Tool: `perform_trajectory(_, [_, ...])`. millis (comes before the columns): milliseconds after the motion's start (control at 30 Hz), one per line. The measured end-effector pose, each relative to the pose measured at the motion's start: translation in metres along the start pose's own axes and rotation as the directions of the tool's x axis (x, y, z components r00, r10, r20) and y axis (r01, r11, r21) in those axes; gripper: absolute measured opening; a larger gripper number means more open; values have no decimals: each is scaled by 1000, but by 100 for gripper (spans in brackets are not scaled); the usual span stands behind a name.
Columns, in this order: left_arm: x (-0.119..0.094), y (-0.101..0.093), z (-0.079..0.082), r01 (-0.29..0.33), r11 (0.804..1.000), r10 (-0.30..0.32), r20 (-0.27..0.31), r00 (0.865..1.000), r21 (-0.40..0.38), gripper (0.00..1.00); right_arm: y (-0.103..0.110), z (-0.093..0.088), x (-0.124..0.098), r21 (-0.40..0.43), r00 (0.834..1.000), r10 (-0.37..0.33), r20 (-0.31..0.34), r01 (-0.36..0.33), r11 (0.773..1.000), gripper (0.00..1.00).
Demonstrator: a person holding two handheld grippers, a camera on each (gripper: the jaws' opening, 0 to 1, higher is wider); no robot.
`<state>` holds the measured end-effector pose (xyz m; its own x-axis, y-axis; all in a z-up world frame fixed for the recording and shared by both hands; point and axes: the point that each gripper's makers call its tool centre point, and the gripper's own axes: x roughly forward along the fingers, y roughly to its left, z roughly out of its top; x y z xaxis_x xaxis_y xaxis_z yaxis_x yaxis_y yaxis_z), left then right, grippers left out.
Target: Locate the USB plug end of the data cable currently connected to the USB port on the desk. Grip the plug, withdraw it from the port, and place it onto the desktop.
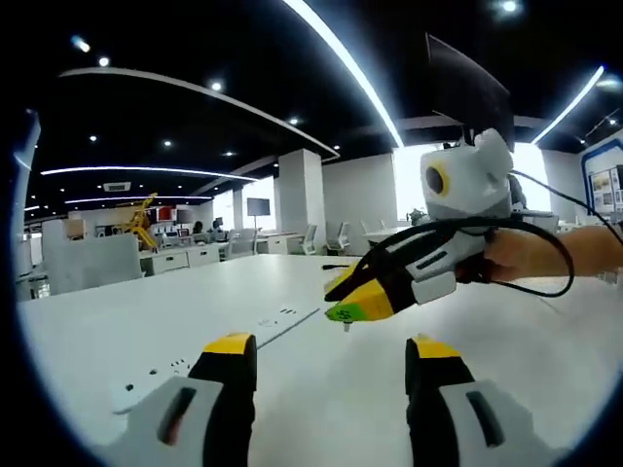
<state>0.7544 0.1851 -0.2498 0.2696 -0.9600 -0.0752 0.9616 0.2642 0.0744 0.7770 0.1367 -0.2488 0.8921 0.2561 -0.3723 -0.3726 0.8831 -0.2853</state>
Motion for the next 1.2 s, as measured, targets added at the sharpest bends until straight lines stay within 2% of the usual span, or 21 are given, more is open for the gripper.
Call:
perform_trajectory(133, [0,4,0,-1,1000,1,-5,1000,4,62,2,-2,-1,-67,999,26,-23,-27,997,13])
perform_trajectory(433, [9,52,1,-6,1000,6,-17,1000,1,62,4,-17,-3,-186,994,35,-99,-53,981,13])
perform_trajectory(500, [9,55,3,-4,1000,4,-17,1000,4,62,6,-19,-3,-205,992,42,-116,-65,976,13])
perform_trajectory(600, [11,64,4,-2,1000,2,-17,1000,6,62,5,-19,-4,-213,992,45,-121,-71,974,13])
perform_trajectory(833, [10,71,6,-6,1000,6,-19,1000,8,62,4,-24,-5,-215,991,45,-129,-73,974,15])
perform_trajectory(967, [10,86,7,-11,1000,11,-18,1000,5,62,5,-26,-8,-225,990,44,-134,-73,972,17])
perform_trajectory(1000, [10,85,7,-11,1000,11,-19,1000,7,62,5,-27,-8,-226,990,43,-136,-73,971,17])
perform_trajectory(1033, [8,71,7,-13,1000,13,-20,1000,8,62,5,-28,-9,-226,990,43,-138,-73,971,17])
perform_trajectory(1200, [0,45,6,-17,1000,18,-19,1000,18,62,7,-31,-13,-232,989,44,-141,-76,970,18])
